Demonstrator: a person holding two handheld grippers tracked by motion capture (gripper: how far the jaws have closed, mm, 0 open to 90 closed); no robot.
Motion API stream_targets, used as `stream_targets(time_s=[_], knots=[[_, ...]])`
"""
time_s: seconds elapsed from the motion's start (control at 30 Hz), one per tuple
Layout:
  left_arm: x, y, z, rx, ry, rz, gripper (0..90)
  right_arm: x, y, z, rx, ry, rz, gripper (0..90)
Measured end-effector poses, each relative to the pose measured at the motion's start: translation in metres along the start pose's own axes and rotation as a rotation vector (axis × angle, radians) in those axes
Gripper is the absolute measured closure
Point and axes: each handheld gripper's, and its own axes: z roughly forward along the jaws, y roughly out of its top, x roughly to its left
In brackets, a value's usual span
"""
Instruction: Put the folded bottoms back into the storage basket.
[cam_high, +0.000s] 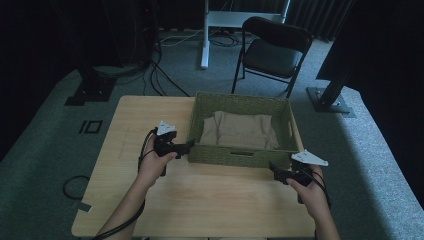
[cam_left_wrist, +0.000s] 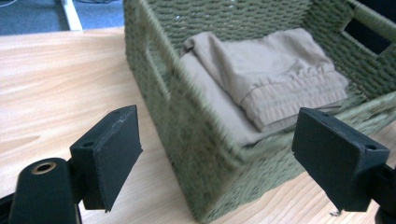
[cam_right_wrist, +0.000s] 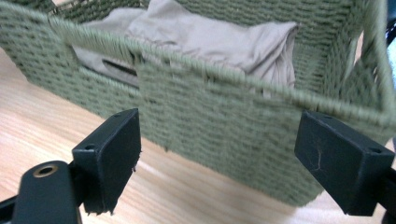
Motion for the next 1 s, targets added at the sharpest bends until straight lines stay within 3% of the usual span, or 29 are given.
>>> stream_targets(time_s=[0.1,0.17,0.27,0.37,0.77,1.0], knots=[[0.004,-0.007,0.001,-0.003,-0.004,-0.033,16.3,0.0,-0.011,0.003,0.006,0.006,-0.009,14.0],[0.007,-0.013,0.002,0.003,0.01,-0.027,16.3,0.0,-0.019,0.004,0.01,0.007,-0.014,13.8],[0.01,-0.02,0.002,0.0,-0.006,-0.058,15.1,0.0,-0.029,0.007,0.021,-0.003,-0.018,13.8],[0.011,-0.023,0.0,-0.006,0.014,-0.026,15.2,-0.002,-0.037,0.008,0.025,-0.006,-0.012,13.7],[0.024,-0.054,0.003,0.035,0.032,-0.093,15.3,-0.005,-0.064,0.013,0.073,-0.041,-0.005,13.7],[0.029,-0.068,0.005,0.068,0.065,-0.078,15.3,-0.006,-0.073,0.018,0.105,-0.046,0.002,13.7]])
